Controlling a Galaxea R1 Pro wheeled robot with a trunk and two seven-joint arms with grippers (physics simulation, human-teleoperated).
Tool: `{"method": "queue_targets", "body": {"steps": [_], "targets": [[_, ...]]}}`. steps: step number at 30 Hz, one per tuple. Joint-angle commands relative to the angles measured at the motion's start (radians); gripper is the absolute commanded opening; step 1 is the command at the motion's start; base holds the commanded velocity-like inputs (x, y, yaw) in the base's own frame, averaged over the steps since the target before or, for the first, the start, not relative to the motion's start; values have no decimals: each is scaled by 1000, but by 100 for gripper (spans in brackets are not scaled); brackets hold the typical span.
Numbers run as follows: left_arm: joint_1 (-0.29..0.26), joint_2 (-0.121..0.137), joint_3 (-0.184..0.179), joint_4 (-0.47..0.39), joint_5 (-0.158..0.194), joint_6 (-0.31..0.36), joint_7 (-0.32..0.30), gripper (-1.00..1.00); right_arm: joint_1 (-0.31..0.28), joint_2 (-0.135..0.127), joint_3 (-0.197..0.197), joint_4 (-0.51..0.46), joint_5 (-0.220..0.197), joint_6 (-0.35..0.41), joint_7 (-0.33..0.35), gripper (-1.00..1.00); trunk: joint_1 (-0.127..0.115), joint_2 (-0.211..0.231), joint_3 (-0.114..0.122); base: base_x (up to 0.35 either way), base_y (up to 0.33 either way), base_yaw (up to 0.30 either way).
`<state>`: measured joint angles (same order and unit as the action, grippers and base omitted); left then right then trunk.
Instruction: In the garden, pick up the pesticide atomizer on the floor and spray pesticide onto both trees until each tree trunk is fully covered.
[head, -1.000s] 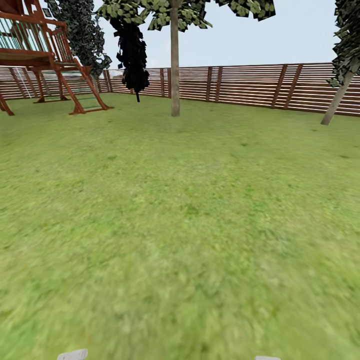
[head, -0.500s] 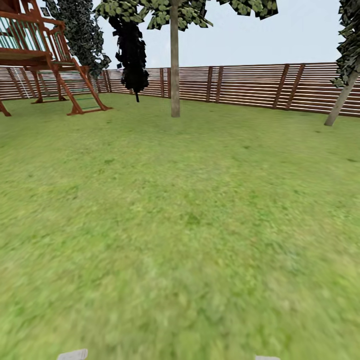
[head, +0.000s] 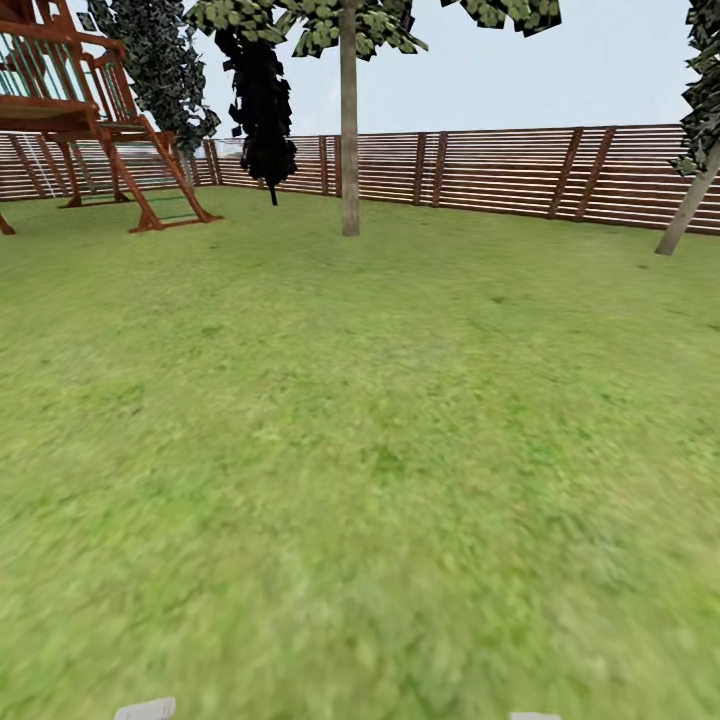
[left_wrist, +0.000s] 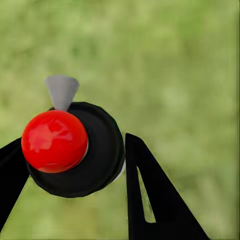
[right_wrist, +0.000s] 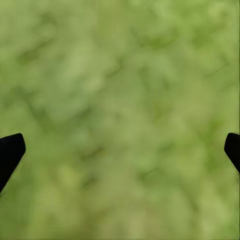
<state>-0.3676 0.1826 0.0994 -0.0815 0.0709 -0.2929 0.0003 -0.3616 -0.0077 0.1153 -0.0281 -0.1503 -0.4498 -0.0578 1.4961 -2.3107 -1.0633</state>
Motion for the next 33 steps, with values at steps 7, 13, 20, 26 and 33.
{"method": "queue_targets", "body": {"steps": [7,13,20,26,33], "targets": [[-1,0,2,2,7,-3,-2,-100,0,0,9,1,-9,-3,-2,100,0,0,-1,337,0,0],[-1,0,2,2,7,-3,-2,-100,0,0,9,1,-9,-3,-2,100,0,0,-1,337,0,0],[-1,0,2,1,7,-3,-2,-100,0,0,9,1,-9,-3,-2,100,0,0,-1,337,0,0],[-1,0,2,1,7,-3,-2,-100,0,0,9,1,-9,-3,-2,100,0,0,-1,337,0,0],[-1,0,2,2,7,-3,-2,-100,0,0,9,1,-9,-3,-2,100,0,0,-1,337,0,0]]}}
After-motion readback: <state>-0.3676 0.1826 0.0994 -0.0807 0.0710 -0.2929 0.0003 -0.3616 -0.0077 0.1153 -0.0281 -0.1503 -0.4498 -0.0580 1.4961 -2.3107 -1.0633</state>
